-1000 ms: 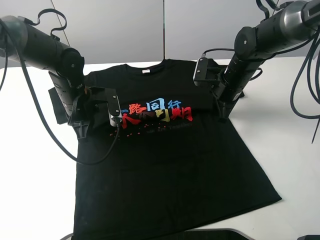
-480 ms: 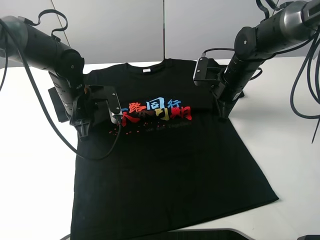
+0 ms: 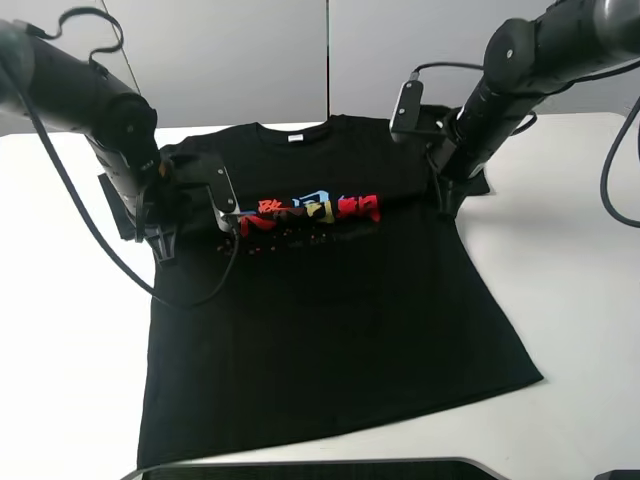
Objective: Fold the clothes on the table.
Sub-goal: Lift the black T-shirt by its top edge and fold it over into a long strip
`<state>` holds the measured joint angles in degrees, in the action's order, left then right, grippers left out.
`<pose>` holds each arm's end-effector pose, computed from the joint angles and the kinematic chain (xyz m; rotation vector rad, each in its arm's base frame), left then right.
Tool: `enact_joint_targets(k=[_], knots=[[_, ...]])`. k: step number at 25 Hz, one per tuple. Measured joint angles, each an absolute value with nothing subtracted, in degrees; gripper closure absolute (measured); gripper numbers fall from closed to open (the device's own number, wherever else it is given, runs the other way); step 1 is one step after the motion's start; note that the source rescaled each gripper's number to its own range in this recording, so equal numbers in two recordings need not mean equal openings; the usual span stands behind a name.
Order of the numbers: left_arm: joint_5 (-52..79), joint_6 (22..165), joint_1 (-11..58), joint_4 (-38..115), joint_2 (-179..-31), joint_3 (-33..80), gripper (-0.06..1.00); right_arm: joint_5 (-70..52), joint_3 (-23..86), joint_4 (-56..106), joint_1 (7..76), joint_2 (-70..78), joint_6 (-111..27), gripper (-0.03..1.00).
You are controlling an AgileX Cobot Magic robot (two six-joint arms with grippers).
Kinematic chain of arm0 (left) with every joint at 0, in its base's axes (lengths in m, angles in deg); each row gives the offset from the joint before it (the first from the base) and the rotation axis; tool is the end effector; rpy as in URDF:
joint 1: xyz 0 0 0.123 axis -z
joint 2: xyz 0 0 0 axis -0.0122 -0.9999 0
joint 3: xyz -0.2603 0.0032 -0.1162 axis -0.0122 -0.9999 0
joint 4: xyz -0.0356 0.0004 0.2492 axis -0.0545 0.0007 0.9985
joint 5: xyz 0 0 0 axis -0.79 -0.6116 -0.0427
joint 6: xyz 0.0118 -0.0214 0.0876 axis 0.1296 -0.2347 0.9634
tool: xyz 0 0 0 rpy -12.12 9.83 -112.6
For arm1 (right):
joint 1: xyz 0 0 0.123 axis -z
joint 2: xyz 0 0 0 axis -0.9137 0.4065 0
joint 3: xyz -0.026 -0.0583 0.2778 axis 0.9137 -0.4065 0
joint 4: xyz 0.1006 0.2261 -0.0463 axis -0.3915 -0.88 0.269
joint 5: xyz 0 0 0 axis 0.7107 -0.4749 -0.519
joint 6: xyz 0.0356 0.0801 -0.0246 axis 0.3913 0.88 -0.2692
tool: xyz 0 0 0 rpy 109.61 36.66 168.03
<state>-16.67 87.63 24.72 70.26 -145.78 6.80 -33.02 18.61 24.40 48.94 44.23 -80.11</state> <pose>0.3305 -0.1391 0.1132 1.6527 2.4494 0.3107 0.3574 0.1172 0.1306 -1.6731 2.3097 -0.0220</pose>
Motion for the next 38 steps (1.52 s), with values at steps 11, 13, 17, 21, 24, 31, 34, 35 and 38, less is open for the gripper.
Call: enact_joint_targets(k=[11,13,17,21,24,31,34,35,38], knots=[[-15.8,85.5,24.6,72.8,-128.7,6.8,0.94,-32.6,18.5,23.0,48.9,28.0,-80.0,0.95],[-16.1,85.2,24.6,72.8,-125.4,6.8,0.94,-32.8,18.5,22.8,48.9,24.6,-79.9,0.95],[-17.7,85.2,24.6,72.8,-118.9,6.8,0.94,-33.6,18.5,22.8,48.9,17.4,-79.1,0.95],[-18.5,85.2,24.6,73.3,-113.5,6.8,0.94,-33.7,18.5,22.7,48.9,11.7,-78.5,0.95],[-17.3,85.2,24.6,74.8,-111.1,6.8,0.94,-33.5,18.5,22.6,48.9,10.5,-78.2,0.95],[-8.9,80.8,24.6,84.4,-113.1,6.8,0.94,-26.0,18.5,23.5,48.9,14.5,-80.4,0.95],[-6.8,70.6,24.6,95.1,-116.6,8.1,0.94,-20.8,18.5,24.0,48.9,18.3,-81.1,0.95],[-6.7,66.6,24.6,98.2,-117.9,9.1,0.94,-19.1,18.5,24.0,48.9,19.5,-81.2,0.95],[-7.0,59.6,24.6,105.9,-122.1,13.8,0.94,-14.1,18.5,24.3,48.9,22.0,-81.3,0.95]])
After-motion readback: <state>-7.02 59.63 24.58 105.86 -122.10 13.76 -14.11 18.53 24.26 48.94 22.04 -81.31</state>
